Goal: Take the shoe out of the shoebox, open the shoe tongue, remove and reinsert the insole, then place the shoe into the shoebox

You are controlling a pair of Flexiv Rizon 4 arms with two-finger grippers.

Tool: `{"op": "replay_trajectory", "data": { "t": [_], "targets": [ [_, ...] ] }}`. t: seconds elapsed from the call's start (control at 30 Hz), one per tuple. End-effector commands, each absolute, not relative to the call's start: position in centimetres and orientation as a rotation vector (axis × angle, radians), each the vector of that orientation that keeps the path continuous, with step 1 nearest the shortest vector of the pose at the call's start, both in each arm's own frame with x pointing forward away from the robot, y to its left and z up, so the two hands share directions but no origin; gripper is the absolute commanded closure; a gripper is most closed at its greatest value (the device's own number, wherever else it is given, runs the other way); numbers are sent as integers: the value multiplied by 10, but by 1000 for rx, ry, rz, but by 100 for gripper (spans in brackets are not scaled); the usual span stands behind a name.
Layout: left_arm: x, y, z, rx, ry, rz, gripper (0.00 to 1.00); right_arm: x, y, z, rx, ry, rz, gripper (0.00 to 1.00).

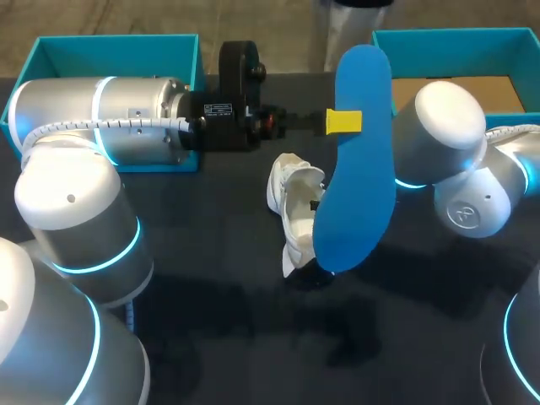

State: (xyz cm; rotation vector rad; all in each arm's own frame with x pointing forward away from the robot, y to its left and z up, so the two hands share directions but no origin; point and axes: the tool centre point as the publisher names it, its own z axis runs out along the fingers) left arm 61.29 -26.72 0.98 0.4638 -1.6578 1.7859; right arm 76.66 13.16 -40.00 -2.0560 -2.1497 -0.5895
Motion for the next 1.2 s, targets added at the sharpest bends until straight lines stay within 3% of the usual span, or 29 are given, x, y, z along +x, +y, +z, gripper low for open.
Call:
{"op": "replay_trajectory", "data": {
  "t": [0.03,0.17,0.2,0.23,0.27,0.3,0.33,0.63,1.2],
  "targets": [
    [613,-267,10,464,-1658,1786,100,766,135,-408,-2067,-2143,-576,100],
    [613,-267,10,464,-1658,1786,100,765,135,-410,-2075,-2124,-579,100],
    [613,-267,10,464,-1658,1786,100,765,136,-410,-2076,-2121,-580,87],
    [613,-267,10,464,-1658,1786,100,765,136,-409,-2078,-2119,-581,64],
    [613,-267,10,464,-1658,1786,100,763,136,-406,-2085,-2096,-586,46],
    [613,-267,10,464,-1658,1786,100,762,135,-404,-2088,-2082,-596,8],
    [613,-267,10,464,-1658,1786,100,761,135,-401,-2090,-2075,-597,0],
    [613,-267,10,464,-1658,1786,100,755,135,-358,-2060,-1983,-669,0],
    [613,-267,10,464,-1658,1786,100,772,124,-284,-1601,-1781,-1149,0]
  ]
}}
